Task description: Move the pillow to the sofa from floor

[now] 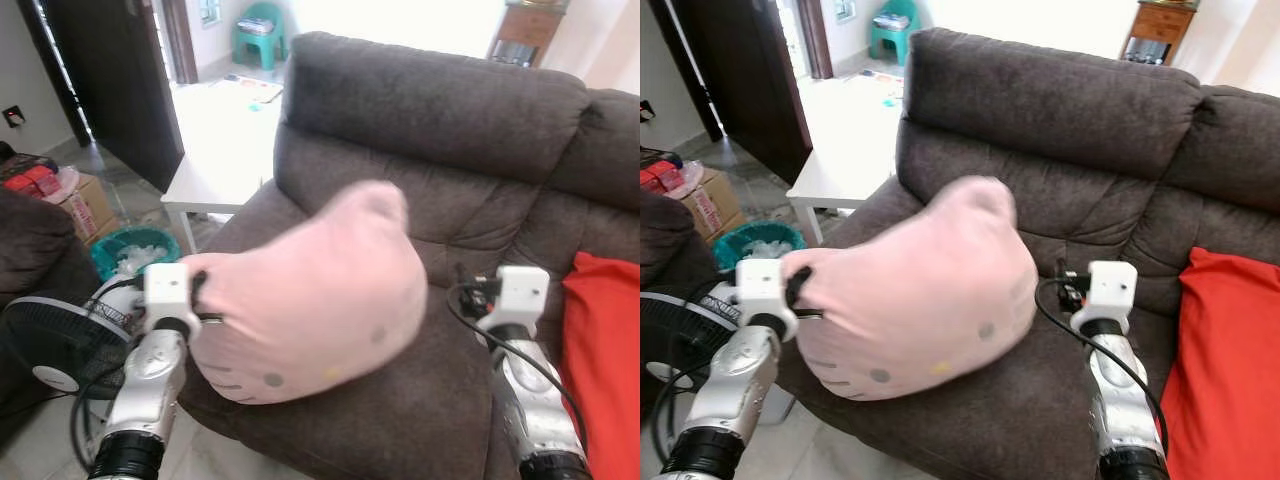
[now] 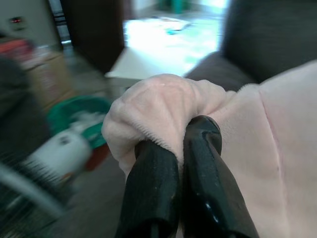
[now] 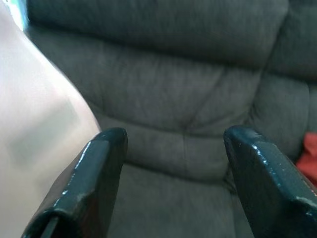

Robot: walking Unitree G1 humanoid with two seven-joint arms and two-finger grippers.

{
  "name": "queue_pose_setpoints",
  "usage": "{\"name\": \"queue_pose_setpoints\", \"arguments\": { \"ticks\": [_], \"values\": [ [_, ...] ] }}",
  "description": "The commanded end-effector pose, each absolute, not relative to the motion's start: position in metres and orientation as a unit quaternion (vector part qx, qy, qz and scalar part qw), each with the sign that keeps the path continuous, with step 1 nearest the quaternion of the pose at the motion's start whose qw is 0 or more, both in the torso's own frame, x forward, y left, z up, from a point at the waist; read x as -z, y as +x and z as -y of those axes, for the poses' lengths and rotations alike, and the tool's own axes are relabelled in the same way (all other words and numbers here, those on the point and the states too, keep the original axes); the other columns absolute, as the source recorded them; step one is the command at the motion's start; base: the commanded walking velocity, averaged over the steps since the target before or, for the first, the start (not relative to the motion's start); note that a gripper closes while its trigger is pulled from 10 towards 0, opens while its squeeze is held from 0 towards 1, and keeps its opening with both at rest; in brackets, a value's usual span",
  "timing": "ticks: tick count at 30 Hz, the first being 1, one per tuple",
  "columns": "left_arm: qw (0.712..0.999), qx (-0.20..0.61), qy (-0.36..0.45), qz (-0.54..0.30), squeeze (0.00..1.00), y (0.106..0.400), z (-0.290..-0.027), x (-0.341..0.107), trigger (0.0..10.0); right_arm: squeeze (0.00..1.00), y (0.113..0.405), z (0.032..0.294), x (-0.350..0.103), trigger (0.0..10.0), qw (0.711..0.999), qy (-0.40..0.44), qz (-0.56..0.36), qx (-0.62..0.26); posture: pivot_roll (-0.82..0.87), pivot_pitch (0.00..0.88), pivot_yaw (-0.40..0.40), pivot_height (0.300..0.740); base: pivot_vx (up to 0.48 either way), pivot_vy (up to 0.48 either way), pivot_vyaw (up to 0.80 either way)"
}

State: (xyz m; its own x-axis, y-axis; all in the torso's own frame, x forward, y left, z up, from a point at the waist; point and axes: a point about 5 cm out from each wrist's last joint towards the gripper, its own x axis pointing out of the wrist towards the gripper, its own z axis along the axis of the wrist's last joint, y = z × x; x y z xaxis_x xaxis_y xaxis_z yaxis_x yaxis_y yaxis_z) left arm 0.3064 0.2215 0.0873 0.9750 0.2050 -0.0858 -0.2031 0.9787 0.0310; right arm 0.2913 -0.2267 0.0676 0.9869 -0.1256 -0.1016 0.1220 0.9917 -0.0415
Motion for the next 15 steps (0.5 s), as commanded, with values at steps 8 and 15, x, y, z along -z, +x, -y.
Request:
{"name": "queue_pose_setpoints", "arguments": {
  "ticks": [8, 15],
  "values": [
    [0.990, 0.094, -0.024, -0.102, 0.00, 0.303, -0.168, -0.061, 10.0, 0.00, 0.252, 0.229, 0.001, 10.0, 0.979, -0.023, -0.185, 0.085, 0.10, 0.019, -0.086, 0.740, 0.000, 0.000, 0.00],
    [0.977, 0.178, 0.004, -0.118, 0.00, 0.303, -0.158, -0.059, 10.0, 0.00, 0.226, 0.224, 0.033, 10.0, 0.963, -0.019, -0.257, 0.082, 0.09, 0.009, -0.082, 0.740, 0.000, 0.000, 0.00]
  ]
}}
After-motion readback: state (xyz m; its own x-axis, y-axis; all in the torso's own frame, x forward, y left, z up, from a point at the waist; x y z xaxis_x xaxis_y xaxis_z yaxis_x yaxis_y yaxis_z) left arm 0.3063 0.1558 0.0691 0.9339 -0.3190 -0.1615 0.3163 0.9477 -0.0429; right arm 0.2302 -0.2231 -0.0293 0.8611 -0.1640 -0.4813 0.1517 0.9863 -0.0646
